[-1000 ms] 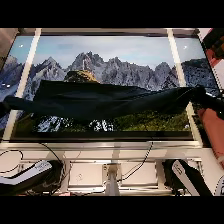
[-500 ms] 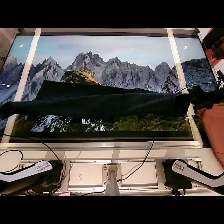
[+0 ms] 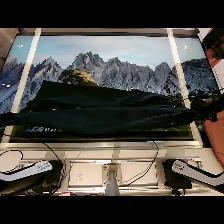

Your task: Fold the clothes and pants, and hang the long-sleeved shirts on hangers.

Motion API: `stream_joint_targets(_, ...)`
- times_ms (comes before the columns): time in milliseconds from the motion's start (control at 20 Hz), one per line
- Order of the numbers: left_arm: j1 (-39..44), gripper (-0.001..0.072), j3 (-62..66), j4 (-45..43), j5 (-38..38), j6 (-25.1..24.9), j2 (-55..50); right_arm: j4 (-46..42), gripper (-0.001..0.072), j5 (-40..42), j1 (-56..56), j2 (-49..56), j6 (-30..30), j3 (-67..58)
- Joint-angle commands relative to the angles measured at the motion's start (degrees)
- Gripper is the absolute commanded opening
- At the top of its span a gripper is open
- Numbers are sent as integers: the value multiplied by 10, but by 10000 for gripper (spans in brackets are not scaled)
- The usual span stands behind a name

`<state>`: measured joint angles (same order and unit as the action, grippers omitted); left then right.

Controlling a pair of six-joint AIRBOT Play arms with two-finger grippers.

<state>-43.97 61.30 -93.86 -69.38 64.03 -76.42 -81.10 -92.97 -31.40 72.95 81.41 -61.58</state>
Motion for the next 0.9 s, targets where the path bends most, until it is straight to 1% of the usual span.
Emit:
stream_joint_targets(0, 1, 18, 1, -32, -4, -5, -2, -41, 49, -15, 0, 0, -1, 50)
stream_joint_targets(50, 3, 17, 1, -32, -9, -5, -3, -43, 49, -18, 0, 0, -1, 72)
stream_joint_targets(200, 11, 18, 0, -57, -25, -5, -9, -69, 50, -29, 0, 0, -26, 132)
stream_joint_targets(300, 23, 17, 0, -79, -25, -5, -10, -78, 50, -14, 0, 0, -26, 153)
stream_joint_targets(500, 48, 18, -1, -83, -35, -5, -18, -74, 50, 27, 0, 0, -12, 165)
stream_joint_targets(650, 56, 18, -1, -111, -71, 3, -33, -74, 50, 18, 0, 0, -11, 165)
stream_joint_targets(750, 56, 18, -1, -140, -75, 24, -34, -75, 50, 9, 0, 0, -11, 165)
stream_joint_targets(850, 58, 19, 8, -149, -61, 25, -33, -72, 50, 12, 0, 0, -11, 165)
